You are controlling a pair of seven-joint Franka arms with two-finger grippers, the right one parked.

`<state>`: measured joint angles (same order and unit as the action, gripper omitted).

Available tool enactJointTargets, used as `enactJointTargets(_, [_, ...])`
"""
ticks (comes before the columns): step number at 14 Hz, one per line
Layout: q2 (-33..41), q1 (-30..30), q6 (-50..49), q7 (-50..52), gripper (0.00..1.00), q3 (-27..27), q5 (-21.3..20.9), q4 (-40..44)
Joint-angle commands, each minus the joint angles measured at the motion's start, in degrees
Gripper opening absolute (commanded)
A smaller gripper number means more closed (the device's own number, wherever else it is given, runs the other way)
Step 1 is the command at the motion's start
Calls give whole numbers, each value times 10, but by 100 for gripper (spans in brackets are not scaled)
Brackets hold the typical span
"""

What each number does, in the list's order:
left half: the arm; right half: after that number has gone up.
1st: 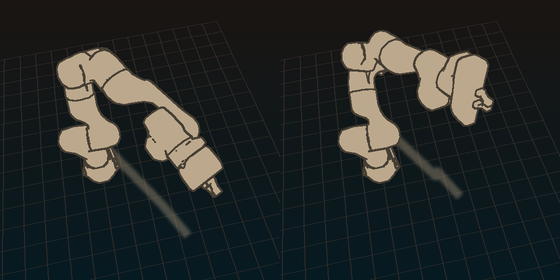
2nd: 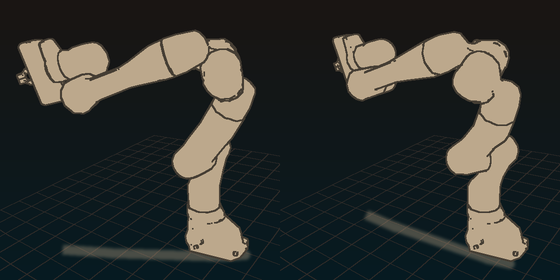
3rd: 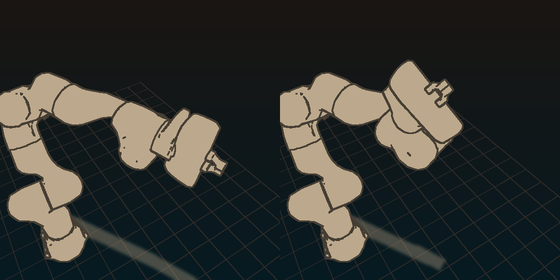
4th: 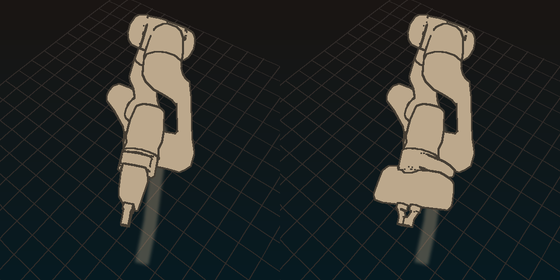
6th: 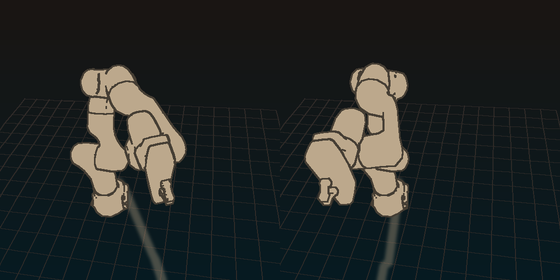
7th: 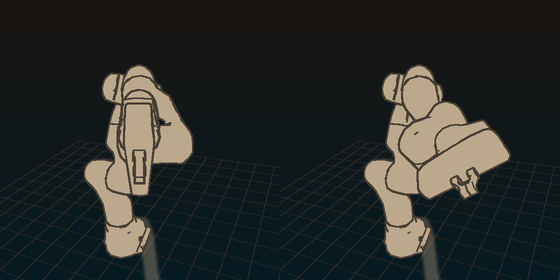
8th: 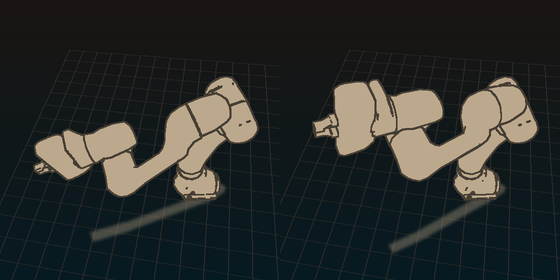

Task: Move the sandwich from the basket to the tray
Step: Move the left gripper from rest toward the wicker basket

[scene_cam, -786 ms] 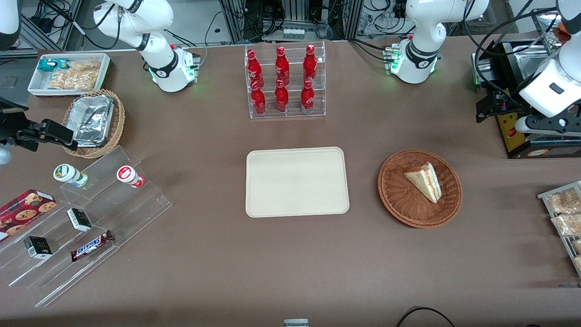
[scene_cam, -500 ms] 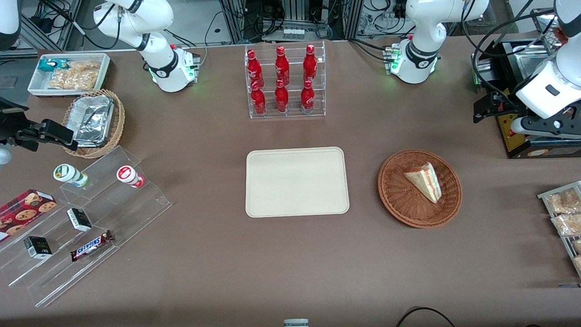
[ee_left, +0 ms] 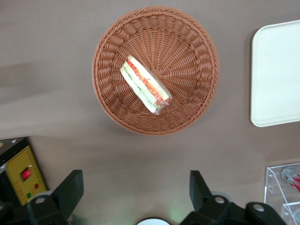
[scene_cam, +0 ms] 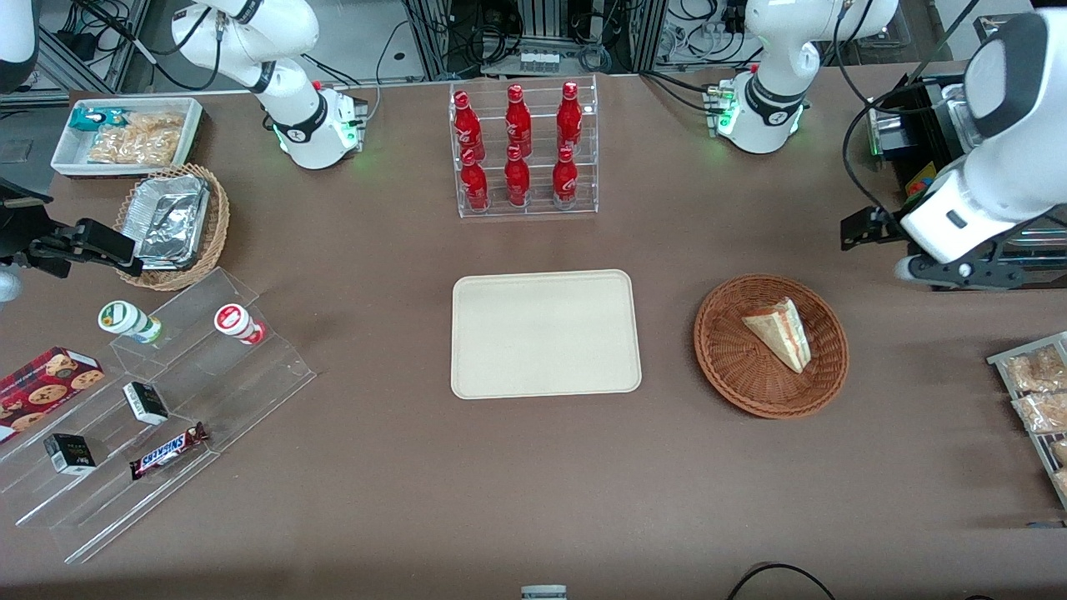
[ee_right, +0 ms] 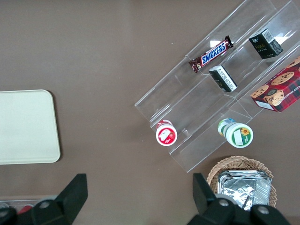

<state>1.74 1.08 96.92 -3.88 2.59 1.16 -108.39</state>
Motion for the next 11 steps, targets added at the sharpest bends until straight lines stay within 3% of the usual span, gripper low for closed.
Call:
enactJointTargets(1, [14,2,79,1,100,-2,4,-87])
enactJointTargets(7, [-10,2,276,16,100,-2,6,-218])
enactJointTargets(11, [-39,9,295,169,100,0,6,-221])
